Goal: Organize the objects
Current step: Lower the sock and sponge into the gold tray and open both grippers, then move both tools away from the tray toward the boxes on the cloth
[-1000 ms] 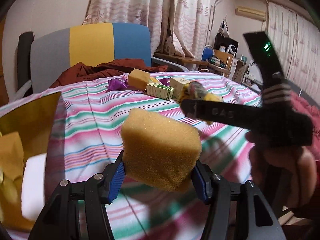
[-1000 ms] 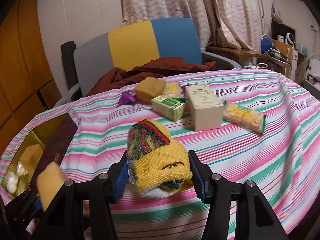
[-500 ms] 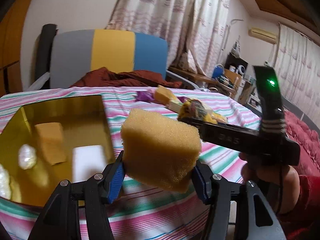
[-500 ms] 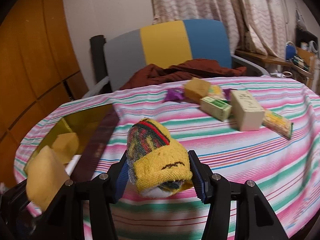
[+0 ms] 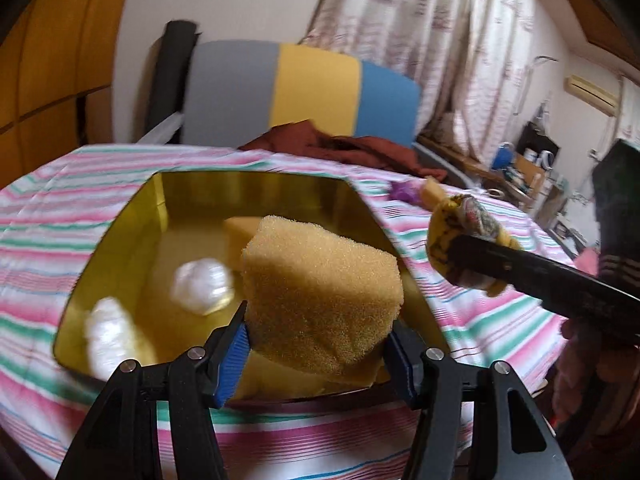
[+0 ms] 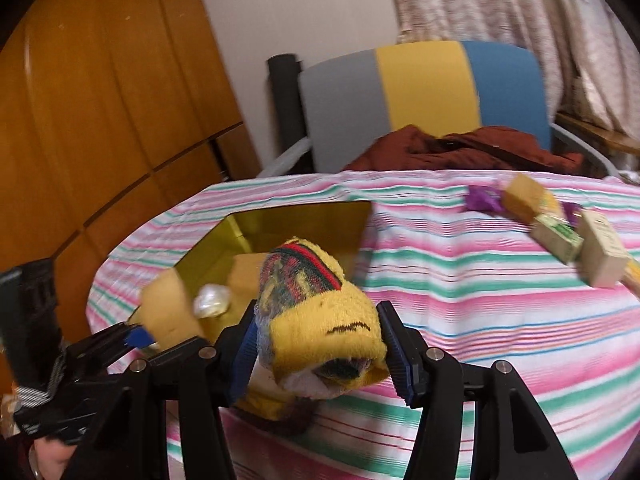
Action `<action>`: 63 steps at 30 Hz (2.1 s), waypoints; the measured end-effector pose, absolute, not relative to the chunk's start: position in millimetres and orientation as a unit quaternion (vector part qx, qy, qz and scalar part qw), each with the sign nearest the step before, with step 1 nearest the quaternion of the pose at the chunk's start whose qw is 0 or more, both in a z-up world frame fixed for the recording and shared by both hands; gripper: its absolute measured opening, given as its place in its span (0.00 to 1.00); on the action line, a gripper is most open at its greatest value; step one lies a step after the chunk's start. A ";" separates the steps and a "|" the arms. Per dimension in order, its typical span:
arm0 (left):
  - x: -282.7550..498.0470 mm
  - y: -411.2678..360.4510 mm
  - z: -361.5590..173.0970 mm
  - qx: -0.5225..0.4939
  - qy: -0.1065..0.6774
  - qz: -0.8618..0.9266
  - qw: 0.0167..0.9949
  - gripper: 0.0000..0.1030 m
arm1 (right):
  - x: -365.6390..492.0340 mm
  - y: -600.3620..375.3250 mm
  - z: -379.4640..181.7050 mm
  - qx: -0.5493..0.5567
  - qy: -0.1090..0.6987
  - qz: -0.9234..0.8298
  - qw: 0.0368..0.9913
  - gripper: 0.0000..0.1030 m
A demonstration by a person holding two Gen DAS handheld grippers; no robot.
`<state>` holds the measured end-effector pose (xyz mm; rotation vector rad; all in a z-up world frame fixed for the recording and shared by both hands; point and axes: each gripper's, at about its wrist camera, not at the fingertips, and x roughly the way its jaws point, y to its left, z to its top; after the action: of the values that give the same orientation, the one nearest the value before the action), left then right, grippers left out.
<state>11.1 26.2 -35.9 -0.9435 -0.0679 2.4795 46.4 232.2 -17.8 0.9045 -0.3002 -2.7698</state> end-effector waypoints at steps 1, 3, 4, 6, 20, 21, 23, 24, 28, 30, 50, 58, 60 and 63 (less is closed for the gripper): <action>6.6 20.4 -38.5 -0.353 -0.028 0.906 0.232 0.59 | 44.6 226.5 -17.7 0.309 -0.100 -0.939 0.112 0.56; -1.1 12.0 -42.3 -0.364 -0.031 0.905 0.219 0.59 | 38.5 212.2 -18.4 0.316 -0.096 -0.936 0.125 0.56; -3.4 8.1 -43.7 -0.367 -0.030 0.906 0.209 0.59 | 35.4 207.7 -18.9 0.318 -0.096 -0.934 0.130 0.56; -6.4 3.6 -45.7 -0.373 -0.028 0.905 0.200 0.59 | 30.2 196.0 -19.4 0.321 -0.094 -0.932 0.141 0.56; -8.0 -10.7 -53.8 -0.376 -0.019 0.919 0.117 0.70 | 30.2 199.1 -29.8 0.326 -0.121 -0.929 0.125 0.73; -5.6 -11.2 -50.5 -0.366 -0.019 0.923 0.115 0.72 | 30.9 203.8 -29.8 0.326 -0.124 -0.930 0.118 0.73; -3.1 -10.7 -44.6 -0.351 -0.016 0.929 0.117 0.75 | 33.4 211.5 -29.2 0.329 -0.116 -0.932 0.100 0.73; -2.0 -9.8 -41.9 -0.346 -0.014 0.930 0.119 0.75 | 33.3 213.5 -28.4 0.332 -0.109 -0.933 0.091 0.73; 4.9 -12.0 -32.1 -0.317 -0.015 0.942 0.110 0.75 | 36.2 226.2 -23.3 0.341 -0.083 -0.934 0.068 0.73; 6.9 -14.2 -26.5 -0.305 -0.021 0.947 0.099 0.75 | 35.7 223.3 -21.5 0.360 -0.028 -0.931 0.047 0.73; 15.7 -30.7 -16.0 -0.281 -0.080 0.954 0.069 0.77 | 24.8 186.5 -10.0 0.343 0.021 -0.938 0.046 0.90; 21.0 -4.5 -17.2 -0.288 -0.064 0.949 0.114 0.77 | 32.6 219.2 -11.6 0.340 -0.025 -0.940 0.026 0.90; 22.1 3.9 -17.7 -0.292 -0.059 0.946 0.130 0.77 | 34.1 226.6 -12.7 0.342 -0.032 -0.939 0.021 0.90; 25.1 18.8 -20.1 -0.302 -0.049 0.939 0.157 0.77 | 34.2 236.0 -15.1 0.346 -0.040 -0.937 0.015 0.90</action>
<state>25.1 18.8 -20.1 -0.8644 -0.1402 2.6881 34.2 236.0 -15.1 1.0757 -0.1243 -2.9171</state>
